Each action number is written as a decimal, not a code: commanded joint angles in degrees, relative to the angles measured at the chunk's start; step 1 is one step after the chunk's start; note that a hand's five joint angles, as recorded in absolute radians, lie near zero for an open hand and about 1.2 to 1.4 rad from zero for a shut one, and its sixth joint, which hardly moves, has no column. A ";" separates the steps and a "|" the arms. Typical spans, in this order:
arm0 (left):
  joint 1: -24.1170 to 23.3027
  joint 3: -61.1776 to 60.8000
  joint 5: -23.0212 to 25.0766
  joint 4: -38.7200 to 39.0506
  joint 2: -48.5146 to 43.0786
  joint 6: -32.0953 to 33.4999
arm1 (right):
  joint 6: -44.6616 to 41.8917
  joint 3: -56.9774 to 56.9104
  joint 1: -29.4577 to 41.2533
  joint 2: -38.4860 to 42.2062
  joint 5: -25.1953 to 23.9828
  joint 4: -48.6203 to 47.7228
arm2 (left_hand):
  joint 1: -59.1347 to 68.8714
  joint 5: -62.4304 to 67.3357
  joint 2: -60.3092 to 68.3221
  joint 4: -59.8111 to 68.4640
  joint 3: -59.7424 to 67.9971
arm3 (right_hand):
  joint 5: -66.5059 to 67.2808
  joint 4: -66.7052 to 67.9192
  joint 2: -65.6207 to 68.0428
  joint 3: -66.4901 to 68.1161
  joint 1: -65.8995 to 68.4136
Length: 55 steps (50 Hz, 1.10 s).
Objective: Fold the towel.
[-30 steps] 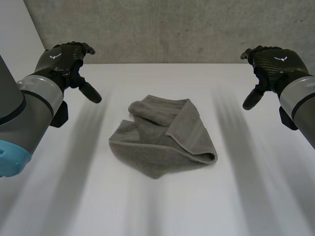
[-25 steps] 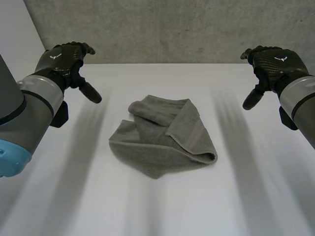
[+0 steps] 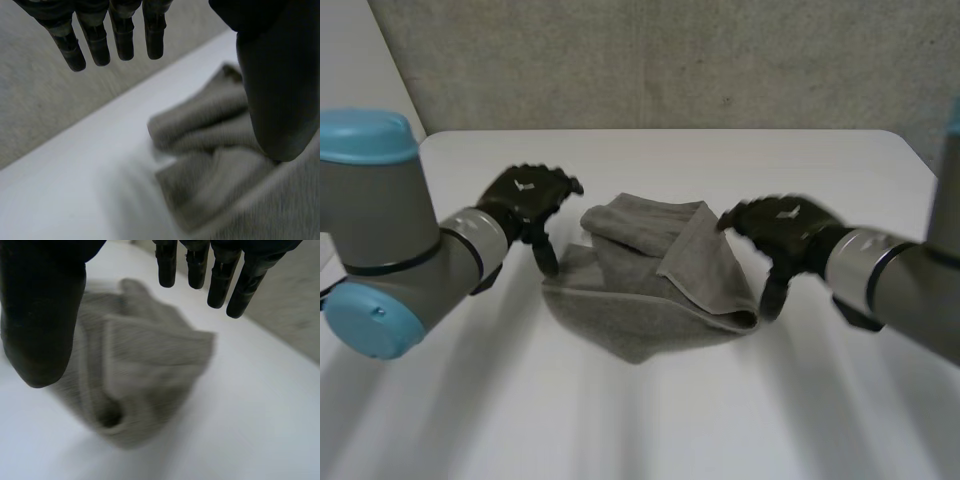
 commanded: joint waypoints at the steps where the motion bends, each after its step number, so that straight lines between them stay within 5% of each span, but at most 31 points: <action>1: 0.20 1.53 -0.27 -0.32 -6.43 4.01 | 2.38 3.24 4.02 6.79 -0.23 -7.43 | -2.10 2.23 1.15 -3.22 -2.40 | -3.40 -4.44 -3.61 -2.91 -2.94; 19: 0.20 1.71 -0.36 -0.32 -13.65 9.02 | 11.36 6.32 7.10 14.80 6.89 -21.61 | 4.31 8.64 7.56 -3.22 -2.40 | 6.18 -4.44 5.97 -2.91 6.64; 23: 0.20 1.71 -0.27 -0.32 -13.65 9.11 | 11.36 6.32 7.10 15.94 7.16 -21.70 | 19.04 23.37 22.29 -3.22 -2.40 | 10.58 -4.44 10.37 -2.91 11.04; 36: -0.33 0.92 -0.36 -0.50 -12.59 8.49 | 11.45 7.28 7.10 15.86 7.24 -23.18 | 28.52 32.85 31.77 -3.22 -2.40 | 52.92 -4.44 52.71 -2.91 53.38; 40: -0.77 0.83 -0.36 -0.59 -12.33 8.14 | 11.45 8.43 6.75 14.10 7.07 -24.86 | 49.66 53.99 52.91 -3.22 -2.40 | 66.03 -4.44 65.82 -2.91 66.49; 44: -0.94 0.74 -0.18 -1.72 -11.98 7.62 | 10.58 9.13 6.49 11.03 6.19 -25.57 | 62.46 66.80 65.72 -3.22 -2.40 | 66.03 -4.44 65.82 -2.91 66.49; 55: -1.21 -0.22 0.52 -8.67 -4.87 7.35 | -1.62 4.59 6.14 3.29 -4.08 -15.75 | 62.49 66.82 65.74 -3.22 -2.40 | 66.03 -4.44 65.82 -2.91 66.49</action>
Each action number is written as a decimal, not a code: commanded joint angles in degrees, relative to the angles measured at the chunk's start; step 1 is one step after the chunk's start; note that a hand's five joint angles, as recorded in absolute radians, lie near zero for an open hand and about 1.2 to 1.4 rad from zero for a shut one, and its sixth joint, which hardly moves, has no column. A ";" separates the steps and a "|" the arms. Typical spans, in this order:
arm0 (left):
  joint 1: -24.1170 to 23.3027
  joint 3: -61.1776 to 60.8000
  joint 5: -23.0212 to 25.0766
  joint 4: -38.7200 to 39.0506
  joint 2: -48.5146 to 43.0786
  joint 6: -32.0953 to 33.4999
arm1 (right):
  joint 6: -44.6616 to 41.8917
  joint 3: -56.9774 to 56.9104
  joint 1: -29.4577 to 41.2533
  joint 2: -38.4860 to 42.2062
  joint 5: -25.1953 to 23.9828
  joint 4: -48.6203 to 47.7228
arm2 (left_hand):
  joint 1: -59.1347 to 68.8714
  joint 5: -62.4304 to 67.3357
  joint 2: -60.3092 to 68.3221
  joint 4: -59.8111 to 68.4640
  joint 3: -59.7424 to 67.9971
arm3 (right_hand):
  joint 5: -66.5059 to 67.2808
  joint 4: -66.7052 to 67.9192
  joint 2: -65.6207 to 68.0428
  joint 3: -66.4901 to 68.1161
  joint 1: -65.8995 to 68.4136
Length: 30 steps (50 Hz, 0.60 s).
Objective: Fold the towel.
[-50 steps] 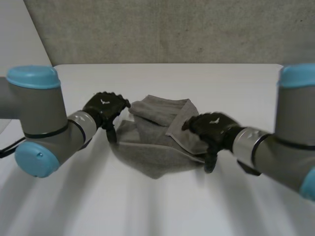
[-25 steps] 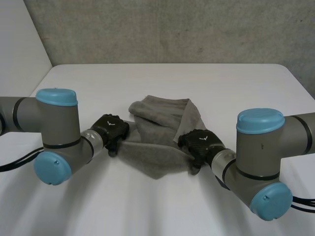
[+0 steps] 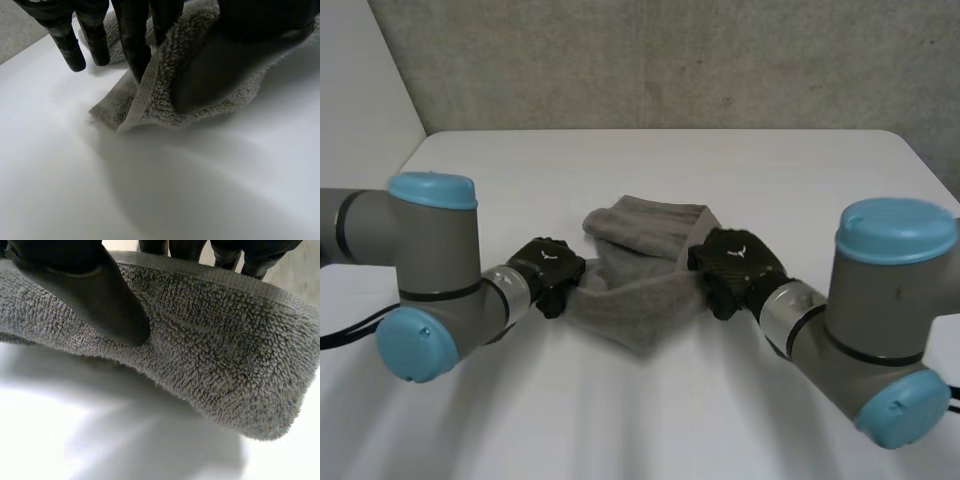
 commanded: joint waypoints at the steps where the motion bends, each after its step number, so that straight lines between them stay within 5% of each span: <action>1: 0.15 0.18 0.46 -2.56 5.69 -0.06 | -9.27 -4.68 -0.25 -2.99 -7.10 8.34 | 6.07 4.50 5.85 -3.22 -2.40 | 4.83 -4.44 7.16 -2.91 6.64; 7: 0.86 6.07 -0.16 2.72 4.99 0.12 | -19.80 -22.73 -0.25 5.77 -7.63 15.11 | 6.07 4.50 5.85 -3.22 -2.40 | 4.83 -4.44 7.16 -2.91 6.64; 9: 0.94 11.23 -0.25 9.88 2.45 -0.06 | -21.58 -30.17 -0.33 9.14 -6.31 15.11 | 6.07 4.50 5.85 -3.22 -2.40 | 4.83 -4.44 7.16 -2.91 6.64; 14: 0.59 16.43 -2.52 22.45 3.75 -0.67 | -24.56 -52.58 0.10 14.33 0.29 13.26 | 6.07 4.50 5.85 -3.22 -2.40 | 4.83 -4.44 7.16 -2.91 6.64; 16: 0.59 16.62 -3.84 26.41 6.02 -1.63 | -22.99 -61.52 0.54 12.76 3.87 5.75 | 6.07 4.50 5.85 -3.22 -2.40 | 4.83 -4.44 7.16 -2.91 6.64; 22: 1.21 11.19 -4.73 38.55 19.11 -7.43 | -14.72 -53.20 -0.25 2.99 4.77 -7.04 | 6.07 4.50 5.85 -3.22 -2.40 | 4.83 -4.44 7.16 -2.91 6.64; 24: 1.56 9.17 -4.21 39.97 21.32 -8.05 | -10.78 -41.83 -1.73 -4.54 3.02 -10.89 | 6.07 4.50 5.85 -3.22 -2.40 | 4.83 -4.44 7.16 -2.91 6.64; 30: 2.44 -1.46 0.53 40.60 23.80 -8.15 | -10.41 -26.04 -4.64 -9.05 -1.65 -12.31 | 6.07 4.50 5.85 -3.22 -2.40 | 4.83 -4.44 7.16 -2.91 6.64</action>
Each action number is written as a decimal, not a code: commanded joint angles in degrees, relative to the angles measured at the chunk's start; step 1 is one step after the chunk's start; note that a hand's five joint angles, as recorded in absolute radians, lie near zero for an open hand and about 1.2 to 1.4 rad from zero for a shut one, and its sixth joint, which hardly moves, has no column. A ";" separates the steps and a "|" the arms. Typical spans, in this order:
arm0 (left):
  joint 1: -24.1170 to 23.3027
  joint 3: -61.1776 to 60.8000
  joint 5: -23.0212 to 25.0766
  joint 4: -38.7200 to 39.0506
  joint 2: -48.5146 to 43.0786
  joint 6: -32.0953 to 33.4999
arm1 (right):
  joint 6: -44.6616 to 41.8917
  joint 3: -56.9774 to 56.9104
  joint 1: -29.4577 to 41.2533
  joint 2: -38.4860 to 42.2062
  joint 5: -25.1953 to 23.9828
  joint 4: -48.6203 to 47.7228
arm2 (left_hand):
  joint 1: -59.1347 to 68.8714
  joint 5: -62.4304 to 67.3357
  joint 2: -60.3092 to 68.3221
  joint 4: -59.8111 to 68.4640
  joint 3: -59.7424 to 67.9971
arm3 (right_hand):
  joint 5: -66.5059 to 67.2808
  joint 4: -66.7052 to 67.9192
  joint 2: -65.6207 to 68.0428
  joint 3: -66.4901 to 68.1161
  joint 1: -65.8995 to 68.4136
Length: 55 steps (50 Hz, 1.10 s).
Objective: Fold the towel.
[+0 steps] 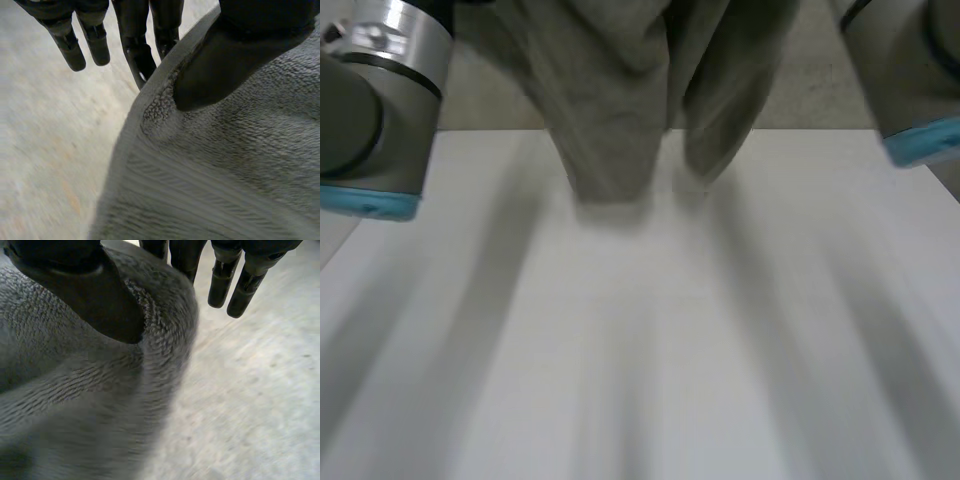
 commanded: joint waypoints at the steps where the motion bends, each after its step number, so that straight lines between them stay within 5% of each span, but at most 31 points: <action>1: 0.85 -10.89 4.60 1.14 3.82 -0.69 | 3.03 24.25 -3.67 -8.36 -5.81 -3.31 | 5.70 4.06 5.34 -3.22 -2.40 | 4.63 -4.44 5.75 -2.91 4.86; 9: 1.11 -24.95 8.03 1.22 2.07 0.01 | 2.06 45.87 -5.60 -9.24 -8.01 -4.35 | 5.70 4.06 5.34 -3.22 -2.40 | 4.63 -4.44 5.75 -2.91 4.86; 18: 0.94 -35.40 7.59 -0.09 -8.72 12.29 | 0.31 60.76 -8.95 -3.37 -9.95 -11.65 | 5.70 4.06 5.34 -3.22 -2.40 | 4.63 -4.44 5.75 -2.91 4.86; 28: 1.81 -35.50 4.35 -3.26 -12.43 16.27 | -2.69 61.38 -9.13 -1.15 -9.42 -11.21 | 5.70 4.06 5.34 -3.22 -2.40 | 4.63 -4.44 5.75 -2.91 4.86; 34: 2.34 -35.50 2.84 -3.35 -12.61 16.27 | -2.86 61.03 -8.95 2.53 -9.16 -11.04 | 5.70 4.06 5.34 -3.22 -2.40 | -30.91 -4.44 -29.79 -2.91 -30.69; 55: 5.86 -35.76 -1.55 -3.52 -10.95 16.89 | -6.03 59.71 -16.16 2.36 -10.92 -9.63 | 5.70 4.06 5.34 -3.22 -2.40 | -35.35 -4.44 -34.22 -2.91 -35.12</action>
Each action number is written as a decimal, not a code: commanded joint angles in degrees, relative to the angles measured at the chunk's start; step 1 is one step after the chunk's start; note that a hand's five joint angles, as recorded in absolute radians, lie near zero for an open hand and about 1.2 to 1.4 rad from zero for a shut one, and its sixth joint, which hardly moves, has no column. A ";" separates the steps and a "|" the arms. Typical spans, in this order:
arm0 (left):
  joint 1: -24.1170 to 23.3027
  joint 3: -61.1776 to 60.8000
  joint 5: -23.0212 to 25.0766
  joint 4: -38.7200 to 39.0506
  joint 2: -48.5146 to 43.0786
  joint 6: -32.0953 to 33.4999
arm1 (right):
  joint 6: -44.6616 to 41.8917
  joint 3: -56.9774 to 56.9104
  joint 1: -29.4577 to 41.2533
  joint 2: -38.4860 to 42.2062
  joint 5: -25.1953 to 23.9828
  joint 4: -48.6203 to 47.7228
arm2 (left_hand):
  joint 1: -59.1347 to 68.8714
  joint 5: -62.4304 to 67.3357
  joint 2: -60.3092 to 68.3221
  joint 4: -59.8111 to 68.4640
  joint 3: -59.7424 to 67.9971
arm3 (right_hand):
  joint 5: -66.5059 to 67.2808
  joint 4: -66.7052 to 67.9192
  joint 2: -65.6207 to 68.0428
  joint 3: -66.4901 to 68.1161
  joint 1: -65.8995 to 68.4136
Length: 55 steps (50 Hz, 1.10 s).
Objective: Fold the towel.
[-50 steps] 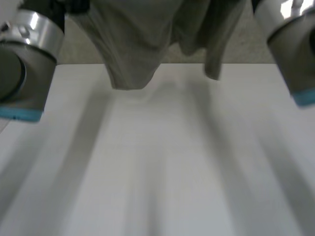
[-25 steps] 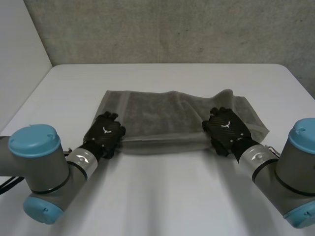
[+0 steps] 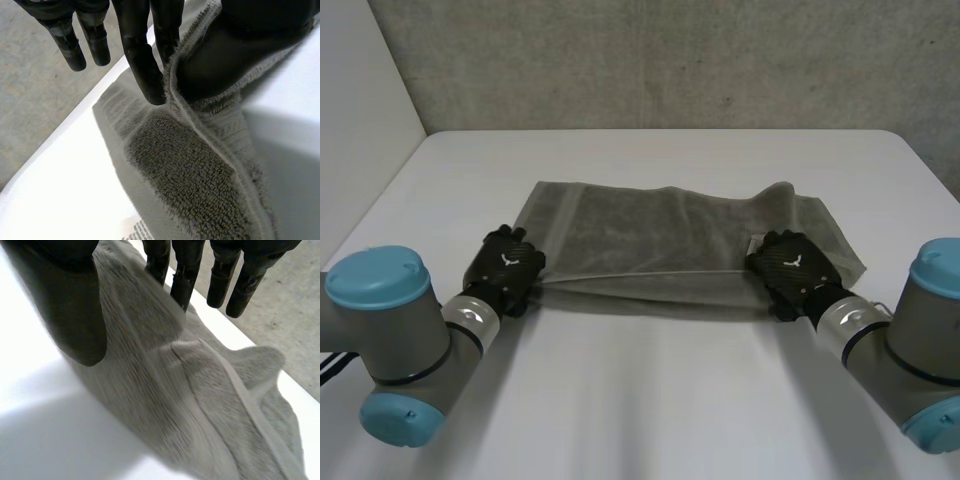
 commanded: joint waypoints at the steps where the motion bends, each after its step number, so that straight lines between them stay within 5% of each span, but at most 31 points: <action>1: 2.13 0.09 -1.92 -0.17 1.14 0.38 | -3.51 -0.42 -3.46 0.14 -1.40 -0.02 | 5.69 2.37 3.35 -3.22 -2.40 | 0.08 -4.45 -2.28 -2.91 -0.08; 20: 3.45 -1.66 -2.00 -3.07 4.65 -0.06 | -6.24 -2.00 -7.77 -3.47 -4.31 13.07 | 5.69 2.37 3.35 -3.22 -2.40 | 3.12 -4.45 0.75 -2.91 2.95; 55: 2.65 -3.07 -1.65 -3.24 4.92 -0.15 | -0.88 -7.53 -6.81 7.78 -4.75 0.07 | 5.54 2.22 3.20 -3.22 -2.40 | 7.83 -4.45 5.46 -2.91 7.67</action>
